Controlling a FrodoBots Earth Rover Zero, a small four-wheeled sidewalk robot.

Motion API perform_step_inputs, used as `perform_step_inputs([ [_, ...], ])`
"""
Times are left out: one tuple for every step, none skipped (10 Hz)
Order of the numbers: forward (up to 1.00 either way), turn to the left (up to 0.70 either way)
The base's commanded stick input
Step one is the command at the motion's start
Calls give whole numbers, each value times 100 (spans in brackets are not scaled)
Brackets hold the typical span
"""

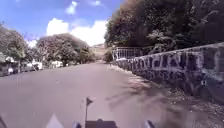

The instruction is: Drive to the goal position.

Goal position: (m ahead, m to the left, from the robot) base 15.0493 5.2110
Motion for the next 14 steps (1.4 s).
perform_step_inputs([
  [70,0],
  [70,0],
  [70,0],
  [70,0],
  [70,0],
  [70,0],
  [70,0],
  [70,0],
  [70,0],
  [70,0],
  [70,0],
  [70,0],
  [70,0],
  [70,-8],
])
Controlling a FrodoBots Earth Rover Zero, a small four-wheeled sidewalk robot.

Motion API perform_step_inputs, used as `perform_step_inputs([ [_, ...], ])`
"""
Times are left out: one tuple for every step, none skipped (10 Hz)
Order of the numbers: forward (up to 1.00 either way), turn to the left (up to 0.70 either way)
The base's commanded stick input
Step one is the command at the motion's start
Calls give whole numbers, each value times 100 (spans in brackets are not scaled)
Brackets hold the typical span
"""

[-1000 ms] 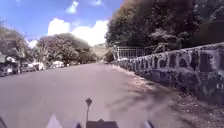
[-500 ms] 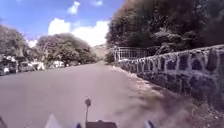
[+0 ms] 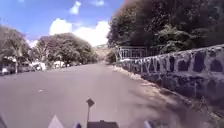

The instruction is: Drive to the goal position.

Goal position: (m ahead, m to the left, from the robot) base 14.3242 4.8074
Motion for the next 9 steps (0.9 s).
perform_step_inputs([
  [70,-13],
  [70,-35],
  [70,-31],
  [70,-27],
  [70,-4],
  [70,-2],
  [70,0],
  [70,0],
  [70,0],
])
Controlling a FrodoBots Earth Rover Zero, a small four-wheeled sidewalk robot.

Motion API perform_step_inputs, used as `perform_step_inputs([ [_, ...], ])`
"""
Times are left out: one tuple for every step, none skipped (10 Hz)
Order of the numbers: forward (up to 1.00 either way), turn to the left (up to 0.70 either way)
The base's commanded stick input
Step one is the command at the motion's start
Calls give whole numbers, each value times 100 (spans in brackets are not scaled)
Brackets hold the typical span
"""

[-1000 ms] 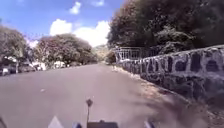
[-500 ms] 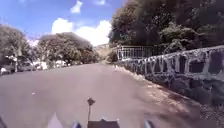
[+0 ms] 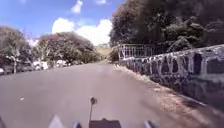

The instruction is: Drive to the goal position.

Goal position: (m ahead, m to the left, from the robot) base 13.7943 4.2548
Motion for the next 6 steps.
perform_step_inputs([
  [70,0],
  [70,0],
  [70,0],
  [70,0],
  [70,0],
  [70,0],
])
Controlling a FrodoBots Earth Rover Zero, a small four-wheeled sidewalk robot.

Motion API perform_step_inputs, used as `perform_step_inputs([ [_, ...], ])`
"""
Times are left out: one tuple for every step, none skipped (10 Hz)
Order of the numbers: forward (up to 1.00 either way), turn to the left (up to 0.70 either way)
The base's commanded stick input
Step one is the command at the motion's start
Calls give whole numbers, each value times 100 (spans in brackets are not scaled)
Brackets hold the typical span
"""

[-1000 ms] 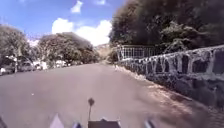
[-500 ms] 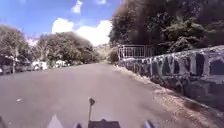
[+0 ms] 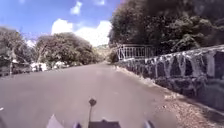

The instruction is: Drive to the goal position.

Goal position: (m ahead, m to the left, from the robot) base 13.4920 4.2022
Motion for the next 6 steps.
perform_step_inputs([
  [70,0],
  [70,0],
  [70,0],
  [70,0],
  [70,0],
  [70,0],
])
